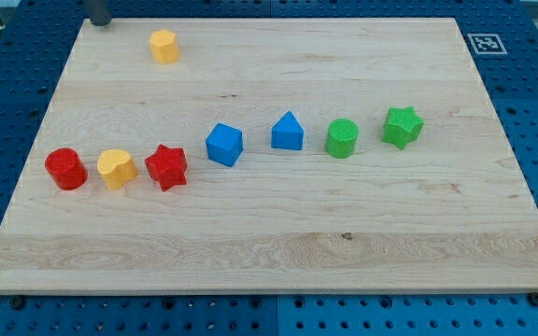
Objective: Move the yellow hexagon towards the right of the board
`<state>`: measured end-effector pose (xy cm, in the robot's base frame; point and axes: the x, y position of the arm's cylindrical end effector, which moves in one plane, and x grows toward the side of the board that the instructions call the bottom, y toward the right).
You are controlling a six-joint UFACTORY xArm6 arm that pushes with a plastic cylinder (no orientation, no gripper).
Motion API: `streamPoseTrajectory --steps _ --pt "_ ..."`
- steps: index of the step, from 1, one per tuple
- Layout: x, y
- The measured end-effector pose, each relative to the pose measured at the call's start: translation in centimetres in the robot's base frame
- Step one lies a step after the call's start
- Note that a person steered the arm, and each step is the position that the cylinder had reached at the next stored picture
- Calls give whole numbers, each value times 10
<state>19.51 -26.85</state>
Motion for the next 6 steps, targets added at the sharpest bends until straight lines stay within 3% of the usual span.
streamPoseTrajectory --steps 3,6 --pt "54 10" --pt "53 58"
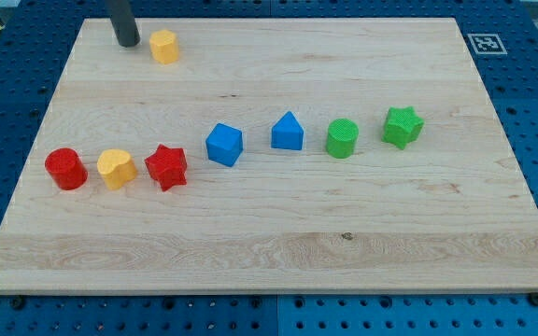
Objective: Move the yellow hexagon towards the right of the board
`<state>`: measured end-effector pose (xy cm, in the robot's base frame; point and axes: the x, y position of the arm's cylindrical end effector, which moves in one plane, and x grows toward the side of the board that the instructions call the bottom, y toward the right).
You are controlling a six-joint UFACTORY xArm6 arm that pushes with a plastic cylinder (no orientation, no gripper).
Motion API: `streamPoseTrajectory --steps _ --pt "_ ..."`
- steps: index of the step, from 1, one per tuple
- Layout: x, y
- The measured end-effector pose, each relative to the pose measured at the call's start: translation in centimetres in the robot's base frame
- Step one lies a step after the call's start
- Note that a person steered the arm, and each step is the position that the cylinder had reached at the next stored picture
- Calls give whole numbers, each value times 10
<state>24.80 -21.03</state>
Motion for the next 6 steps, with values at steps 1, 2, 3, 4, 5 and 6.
streamPoseTrajectory --steps 1,2,3,4,5,6 --pt "9 17" --pt "9 40" --pt "15 59" --pt "20 78" --pt "31 90" --pt "40 106"
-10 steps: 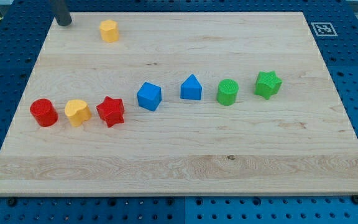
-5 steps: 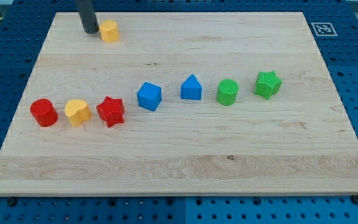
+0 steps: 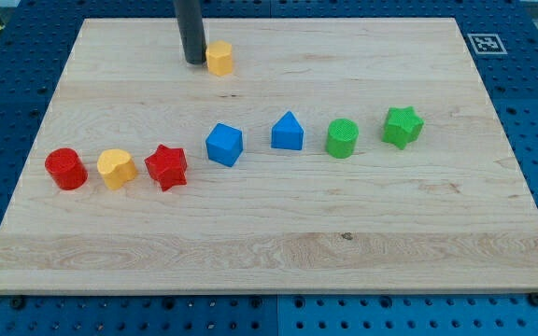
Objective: Move the yellow hexagon towards the right of the board
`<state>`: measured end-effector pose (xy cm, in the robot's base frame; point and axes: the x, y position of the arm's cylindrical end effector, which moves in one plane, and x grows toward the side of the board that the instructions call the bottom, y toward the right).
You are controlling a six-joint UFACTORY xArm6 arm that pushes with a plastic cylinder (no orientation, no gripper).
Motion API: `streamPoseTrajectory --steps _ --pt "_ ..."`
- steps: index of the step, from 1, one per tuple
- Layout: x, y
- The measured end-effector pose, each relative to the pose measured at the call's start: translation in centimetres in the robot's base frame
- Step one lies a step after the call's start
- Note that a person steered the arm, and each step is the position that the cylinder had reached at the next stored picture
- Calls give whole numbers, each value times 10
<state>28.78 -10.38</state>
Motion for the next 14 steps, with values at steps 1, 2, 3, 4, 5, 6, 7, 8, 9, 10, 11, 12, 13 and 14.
streamPoseTrajectory --steps 1,2,3,4,5,6,7,8,9,10,11,12,13,14 --pt "4 19" --pt "7 39" --pt "7 61" --pt "8 77" --pt "10 94" --pt "10 111" --pt "10 127" --pt "11 143" --pt "11 160" --pt "11 176" --pt "11 191" --pt "11 205" --pt "11 218" --pt "11 232"
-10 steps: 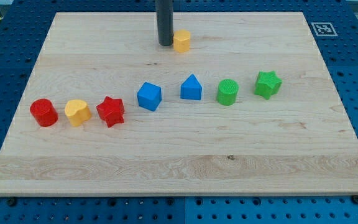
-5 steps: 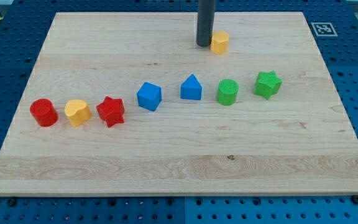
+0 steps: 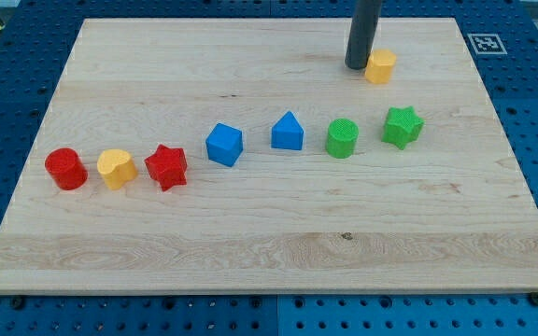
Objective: Move the yellow hexagon towards the right of the board
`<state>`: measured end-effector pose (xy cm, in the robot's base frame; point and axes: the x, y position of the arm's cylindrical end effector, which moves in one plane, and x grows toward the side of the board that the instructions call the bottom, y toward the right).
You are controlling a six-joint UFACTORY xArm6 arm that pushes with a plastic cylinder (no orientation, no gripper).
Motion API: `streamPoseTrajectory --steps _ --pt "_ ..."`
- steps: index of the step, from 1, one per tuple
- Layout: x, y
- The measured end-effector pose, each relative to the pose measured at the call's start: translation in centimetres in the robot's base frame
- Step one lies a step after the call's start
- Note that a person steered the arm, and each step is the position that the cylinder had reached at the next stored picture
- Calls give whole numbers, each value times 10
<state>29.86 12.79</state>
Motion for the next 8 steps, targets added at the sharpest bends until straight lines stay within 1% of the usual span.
streamPoseTrajectory --steps 6,8 --pt "0 66" --pt "0 70"
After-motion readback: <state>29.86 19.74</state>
